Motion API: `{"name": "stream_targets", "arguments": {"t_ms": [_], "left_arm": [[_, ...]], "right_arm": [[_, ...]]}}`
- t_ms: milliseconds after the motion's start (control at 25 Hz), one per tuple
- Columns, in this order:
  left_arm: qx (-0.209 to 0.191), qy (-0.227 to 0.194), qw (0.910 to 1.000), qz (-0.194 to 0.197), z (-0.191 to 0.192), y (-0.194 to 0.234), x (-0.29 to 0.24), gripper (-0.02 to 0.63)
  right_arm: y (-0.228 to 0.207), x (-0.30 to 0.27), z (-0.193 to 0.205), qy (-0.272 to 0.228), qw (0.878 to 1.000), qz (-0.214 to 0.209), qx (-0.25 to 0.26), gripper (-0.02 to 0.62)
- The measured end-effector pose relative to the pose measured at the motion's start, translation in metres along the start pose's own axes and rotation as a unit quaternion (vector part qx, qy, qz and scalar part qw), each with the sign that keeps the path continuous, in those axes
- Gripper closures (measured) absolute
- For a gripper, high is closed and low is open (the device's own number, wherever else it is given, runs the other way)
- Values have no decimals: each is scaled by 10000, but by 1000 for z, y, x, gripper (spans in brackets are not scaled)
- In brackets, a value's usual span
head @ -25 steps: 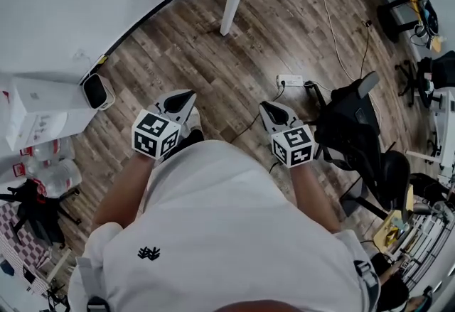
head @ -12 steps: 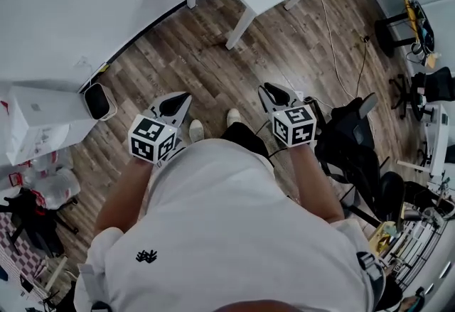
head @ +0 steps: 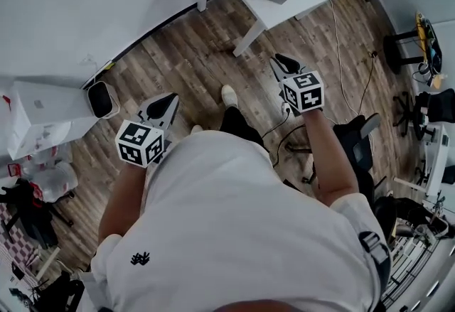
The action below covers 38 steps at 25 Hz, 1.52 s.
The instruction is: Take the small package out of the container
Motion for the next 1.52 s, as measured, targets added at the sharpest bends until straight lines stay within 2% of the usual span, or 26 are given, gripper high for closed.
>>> {"name": "stream_targets", "arguments": {"t_ms": [200,360,600,800,1200,1400,1520], "left_arm": [[198,-20,9989,-414,-16,20,-16,598],[182,-69,9982,-564,-45,28,-49,598],[279,-218,9962,-798,-84,33,-92,598],[376,-218,9937,-1035,-100,36,-117,598],[606,-306,9859,-1531,-111,39,-145,598],[661,-366,9808,-1797,-114,37,-146,598],[705,-379,9773,-1962,-114,36,-144,598]], "right_arm": [[-45,-48,-24,-116,9991,-210,340,526],[-84,-85,-42,-213,9949,-368,917,528],[-133,-141,-56,-178,9810,-659,1815,503],[-167,-188,-65,-142,9663,-854,2423,477],[-191,-262,-89,-146,9264,-1219,3559,446],[-189,-291,-94,-127,9031,-1402,4057,431],[-186,-304,-94,-95,8836,-1545,4418,411]]}}
Point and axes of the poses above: the fingertips, and each gripper's own axes: x backward along the fingers, y to its left, z out of its underside, the point moved 6 cm from there along x, backward along the fingers, and after that the axes turned 12 degrees about z, right-handed, at the moved point
